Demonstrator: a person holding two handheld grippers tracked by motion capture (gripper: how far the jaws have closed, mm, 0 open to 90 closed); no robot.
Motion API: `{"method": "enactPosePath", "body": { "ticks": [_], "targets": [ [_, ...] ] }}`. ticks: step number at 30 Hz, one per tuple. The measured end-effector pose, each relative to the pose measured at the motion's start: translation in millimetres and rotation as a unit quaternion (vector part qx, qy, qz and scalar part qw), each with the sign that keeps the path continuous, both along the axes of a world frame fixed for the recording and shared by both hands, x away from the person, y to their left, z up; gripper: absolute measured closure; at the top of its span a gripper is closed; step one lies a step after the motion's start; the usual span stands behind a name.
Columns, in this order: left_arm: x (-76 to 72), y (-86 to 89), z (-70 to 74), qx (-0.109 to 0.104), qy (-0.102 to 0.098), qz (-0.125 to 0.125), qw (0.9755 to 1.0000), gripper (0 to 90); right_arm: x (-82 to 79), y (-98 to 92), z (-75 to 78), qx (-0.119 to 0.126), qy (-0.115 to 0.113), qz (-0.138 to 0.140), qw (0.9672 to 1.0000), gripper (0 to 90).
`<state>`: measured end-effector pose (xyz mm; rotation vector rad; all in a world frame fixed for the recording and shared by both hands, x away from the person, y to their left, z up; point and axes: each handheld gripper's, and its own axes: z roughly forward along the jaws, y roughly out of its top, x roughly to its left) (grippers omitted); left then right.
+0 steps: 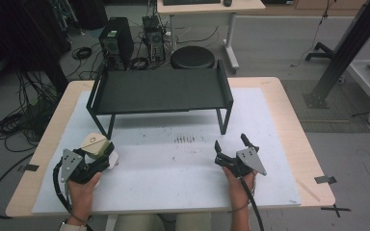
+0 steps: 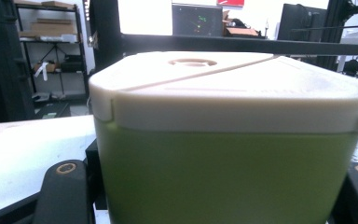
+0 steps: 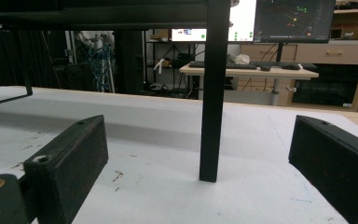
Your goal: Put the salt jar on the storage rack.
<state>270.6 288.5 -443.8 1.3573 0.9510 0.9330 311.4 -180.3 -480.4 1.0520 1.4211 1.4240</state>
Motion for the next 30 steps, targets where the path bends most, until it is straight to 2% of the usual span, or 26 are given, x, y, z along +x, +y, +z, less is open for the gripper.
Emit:
{"method": "enactPosePath", "body": {
  "ticks": [6,22,30],
  "targets": [
    [-3.5,-1.4,13.1,0.012,-0.009,-0.011,0.9998,29.3,0.0,-0.1,0.0,0.0,0.0,0.0,1.0,4.8],
    [-7.5,-4.0,54.9,0.015,-0.023,-0.043,0.9987,29.3,0.2,-0.2,0.1,0.001,0.001,-0.001,1.0,4.8],
    [-9.5,-7.6,77.2,0.026,-0.029,-0.062,0.9973,29.3,0.4,0.2,0.2,-0.001,0.003,-0.001,1.0,4.4]
  ]
}}
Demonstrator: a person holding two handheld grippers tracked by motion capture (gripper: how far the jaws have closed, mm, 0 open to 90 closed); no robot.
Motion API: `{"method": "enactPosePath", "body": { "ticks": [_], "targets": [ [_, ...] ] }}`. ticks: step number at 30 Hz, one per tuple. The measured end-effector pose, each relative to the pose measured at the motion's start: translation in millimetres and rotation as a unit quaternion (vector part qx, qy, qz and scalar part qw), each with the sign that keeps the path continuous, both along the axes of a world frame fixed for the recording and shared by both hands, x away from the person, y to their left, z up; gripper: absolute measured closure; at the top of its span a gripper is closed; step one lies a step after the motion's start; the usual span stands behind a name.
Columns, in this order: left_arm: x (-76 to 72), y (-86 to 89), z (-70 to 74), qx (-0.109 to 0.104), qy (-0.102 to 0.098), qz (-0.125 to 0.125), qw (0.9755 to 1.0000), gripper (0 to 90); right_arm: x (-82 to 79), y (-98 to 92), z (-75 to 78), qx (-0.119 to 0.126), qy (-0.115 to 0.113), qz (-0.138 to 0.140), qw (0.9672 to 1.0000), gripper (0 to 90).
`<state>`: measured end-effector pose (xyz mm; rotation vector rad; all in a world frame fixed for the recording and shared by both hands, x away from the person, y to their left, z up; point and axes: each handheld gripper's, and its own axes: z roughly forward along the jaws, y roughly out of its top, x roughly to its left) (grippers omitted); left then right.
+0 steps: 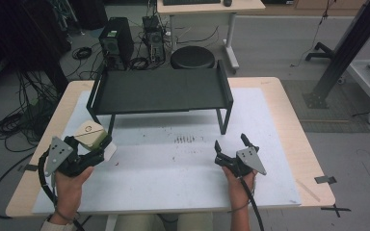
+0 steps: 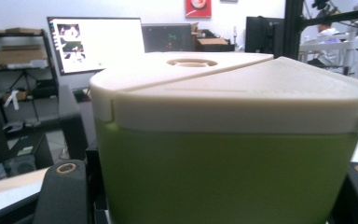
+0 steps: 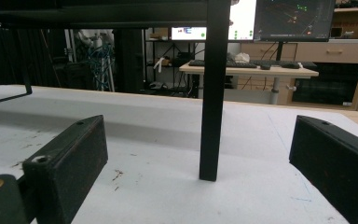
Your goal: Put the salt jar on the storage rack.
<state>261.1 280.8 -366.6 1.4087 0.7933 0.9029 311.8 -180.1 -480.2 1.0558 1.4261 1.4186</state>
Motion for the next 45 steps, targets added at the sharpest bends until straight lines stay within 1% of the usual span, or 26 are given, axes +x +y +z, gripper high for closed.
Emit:
{"method": "enactPosePath", "body": {
  "ticks": [7,10,13,16,19,25,28,31,39,45],
  "targets": [
    [0.9,-5.0,23.7,0.0,-0.013,-0.02,0.9997,29.3,0.1,-0.1,0.0,0.001,0.001,0.0,1.0,4.3],
    [2.2,-7.1,32.2,-0.002,-0.016,-0.029,0.9995,29.3,0.1,-0.2,0.0,0.002,0.001,0.0,1.0,4.3],
    [4.4,-9.2,40.8,0.001,-0.02,-0.037,0.9991,29.3,0.1,-0.4,0.0,0.003,0.001,0.001,1.0,4.3],
    [7.0,-10.9,48.6,0.002,-0.021,-0.046,0.9987,29.3,0.3,-0.5,0.0,0.004,0.001,0.0,1.0,4.3],
    [9.3,-13.9,56.8,0.007,-0.025,-0.053,0.9983,29.3,0.3,-0.6,0.0,0.004,0.001,0.0,1.0,4.3],
    [16.9,-22.3,74.6,0.011,-0.035,-0.071,0.9968,29.3,0.4,-0.6,0.1,0.004,0.002,0.0,1.0,4.3],
    [21.7,-26.5,80.9,0.01,-0.036,-0.079,0.9962,29.3,0.4,-0.6,0.1,0.005,0.002,0.0,1.0,4.3],
    [26.6,-30.2,85.5,0.007,-0.034,-0.086,0.9957,29.3,0.5,-0.8,0.1,0.005,0.003,0.0,1.0,4.4],
    [43.4,-37.9,97.6,-0.008,-0.019,-0.108,0.994,29.3,0.6,-0.6,0.1,0.007,0.006,-0.001,1.0,4.6],
    [57.8,-42.8,106.6,-0.01,-0.012,-0.117,0.993,29.3,0.8,-0.7,0.2,0.007,0.006,-0.001,1.0,4.8]
  ]
}}
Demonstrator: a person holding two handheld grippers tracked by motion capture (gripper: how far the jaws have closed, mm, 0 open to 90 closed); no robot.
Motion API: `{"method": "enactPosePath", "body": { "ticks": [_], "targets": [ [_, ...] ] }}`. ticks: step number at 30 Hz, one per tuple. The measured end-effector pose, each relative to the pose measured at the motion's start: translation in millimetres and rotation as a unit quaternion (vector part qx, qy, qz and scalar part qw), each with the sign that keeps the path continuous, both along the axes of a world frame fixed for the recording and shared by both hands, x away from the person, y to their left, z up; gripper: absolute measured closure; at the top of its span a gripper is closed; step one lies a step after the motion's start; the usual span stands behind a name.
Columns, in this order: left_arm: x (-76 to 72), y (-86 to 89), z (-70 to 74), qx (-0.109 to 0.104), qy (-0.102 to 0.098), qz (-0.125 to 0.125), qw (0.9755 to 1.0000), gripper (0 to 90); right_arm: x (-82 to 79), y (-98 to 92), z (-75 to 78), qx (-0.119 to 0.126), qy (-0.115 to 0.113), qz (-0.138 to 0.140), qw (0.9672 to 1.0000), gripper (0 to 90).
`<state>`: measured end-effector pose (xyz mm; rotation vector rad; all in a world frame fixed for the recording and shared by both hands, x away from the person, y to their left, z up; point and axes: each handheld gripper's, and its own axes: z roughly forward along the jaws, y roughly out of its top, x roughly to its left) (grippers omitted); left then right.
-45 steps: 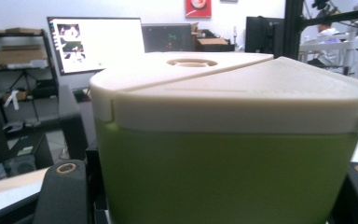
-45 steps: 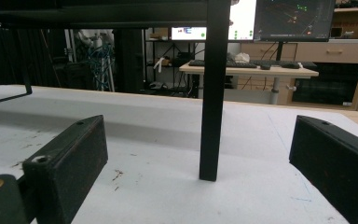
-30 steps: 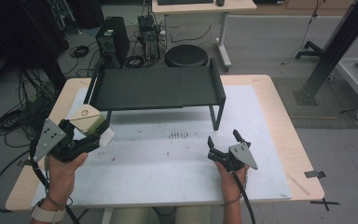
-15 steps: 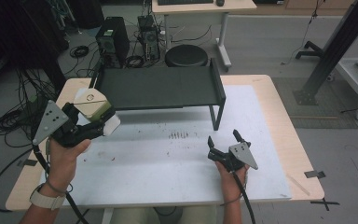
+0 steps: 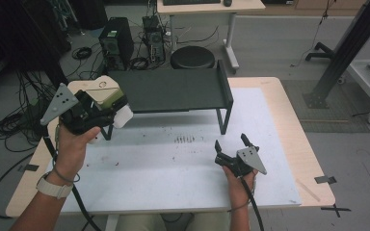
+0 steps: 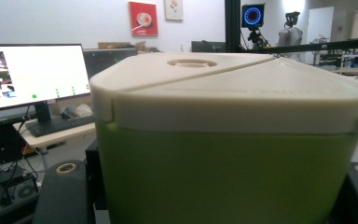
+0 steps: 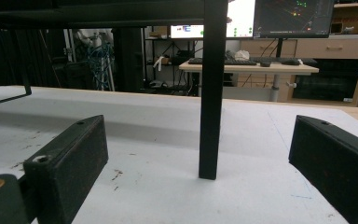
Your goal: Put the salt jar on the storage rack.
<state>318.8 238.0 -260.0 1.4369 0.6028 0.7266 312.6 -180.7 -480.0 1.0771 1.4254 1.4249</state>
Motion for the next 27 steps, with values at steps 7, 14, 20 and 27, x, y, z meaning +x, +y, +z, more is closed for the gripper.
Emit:
{"method": "enactPosePath", "body": {
  "ticks": [7,14,20,27],
  "targets": [
    [22.8,-8.6,6.8,-0.002,0.021,-0.011,0.9997,29.3,0.0,0.1,0.0,-0.001,0.0,0.0,1.0,4.9],
    [42.0,-15.9,7.7,-0.003,0.043,-0.017,0.9989,29.3,0.1,0.0,0.1,-0.001,0.0,0.0,1.0,4.9],
    [55.8,-20.9,9.4,0.006,0.046,-0.012,0.9988,29.3,0.1,0.0,0.0,0.0,0.001,-0.001,1.0,5.0],
    [74.0,-25.0,13.8,0.005,0.056,-0.009,0.9984,29.3,0.2,-0.1,0.1,0.0,0.001,-0.001,1.0,5.1]
  ]
}}
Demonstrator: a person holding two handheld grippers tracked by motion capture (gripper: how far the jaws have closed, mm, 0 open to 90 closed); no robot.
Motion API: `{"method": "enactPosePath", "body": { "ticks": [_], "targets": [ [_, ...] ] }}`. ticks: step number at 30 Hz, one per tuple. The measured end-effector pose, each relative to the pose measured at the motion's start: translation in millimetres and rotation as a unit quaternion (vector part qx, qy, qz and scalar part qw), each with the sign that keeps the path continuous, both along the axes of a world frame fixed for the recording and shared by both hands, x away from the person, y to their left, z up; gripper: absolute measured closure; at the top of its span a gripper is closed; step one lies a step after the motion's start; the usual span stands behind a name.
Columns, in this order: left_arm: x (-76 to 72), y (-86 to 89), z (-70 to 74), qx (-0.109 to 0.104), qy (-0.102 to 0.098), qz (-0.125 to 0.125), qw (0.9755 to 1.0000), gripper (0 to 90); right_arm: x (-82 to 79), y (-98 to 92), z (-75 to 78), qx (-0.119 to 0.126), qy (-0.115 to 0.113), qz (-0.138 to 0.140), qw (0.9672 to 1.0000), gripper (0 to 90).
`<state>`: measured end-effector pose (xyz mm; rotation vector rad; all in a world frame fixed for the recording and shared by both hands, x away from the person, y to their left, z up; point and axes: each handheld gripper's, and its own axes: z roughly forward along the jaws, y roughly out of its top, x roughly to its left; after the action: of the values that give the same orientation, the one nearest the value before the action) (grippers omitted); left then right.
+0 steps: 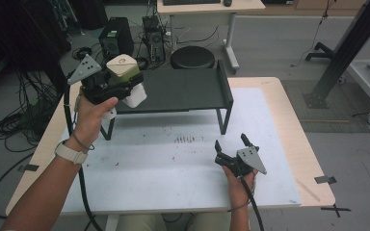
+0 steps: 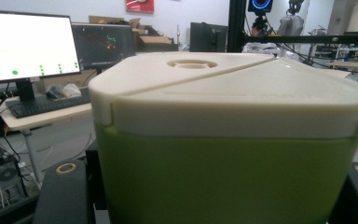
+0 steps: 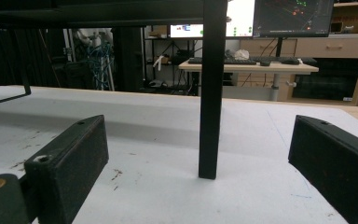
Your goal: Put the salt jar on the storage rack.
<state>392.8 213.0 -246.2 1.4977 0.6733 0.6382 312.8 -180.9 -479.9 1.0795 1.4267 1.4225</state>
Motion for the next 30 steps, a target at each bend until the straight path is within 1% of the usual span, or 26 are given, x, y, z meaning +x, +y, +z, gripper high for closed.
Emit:
{"method": "enactPosePath", "body": {
  "ticks": [2,4,7,20,23,30],
  "targets": [
    [5.0,-2.2,0.8,0.007,-0.001,0.003,1.0,29.3,0.0,-0.1,0.0,0.0,0.0,0.0,1.0,5.1],
    [8.7,-3.5,1.1,0.008,0.0,0.004,1.0,29.3,0.0,0.0,0.0,0.0,0.0,0.0,1.0,5.1],
    [14.7,-5.6,0.9,0.005,0.004,0.006,1.0,29.3,0.0,0.0,0.0,0.0,0.0,-0.001,1.0,5.1],
    [39.7,-17.9,-2.2,0.007,0.011,0.014,0.9998,29.3,0.1,-0.1,-0.1,0.0,0.0,0.0,1.0,5.1],
    [44.7,-19.8,-3.4,0.011,0.011,0.017,0.9997,29.3,0.1,-0.2,0.0,0.001,0.0,0.0,1.0,5.2],
    [58.0,-20.3,-10.8,0.011,0.018,0.028,0.9994,29.4,0.1,-0.2,0.0,0.001,0.0,0.0,1.0,5.2]
  ]
}}
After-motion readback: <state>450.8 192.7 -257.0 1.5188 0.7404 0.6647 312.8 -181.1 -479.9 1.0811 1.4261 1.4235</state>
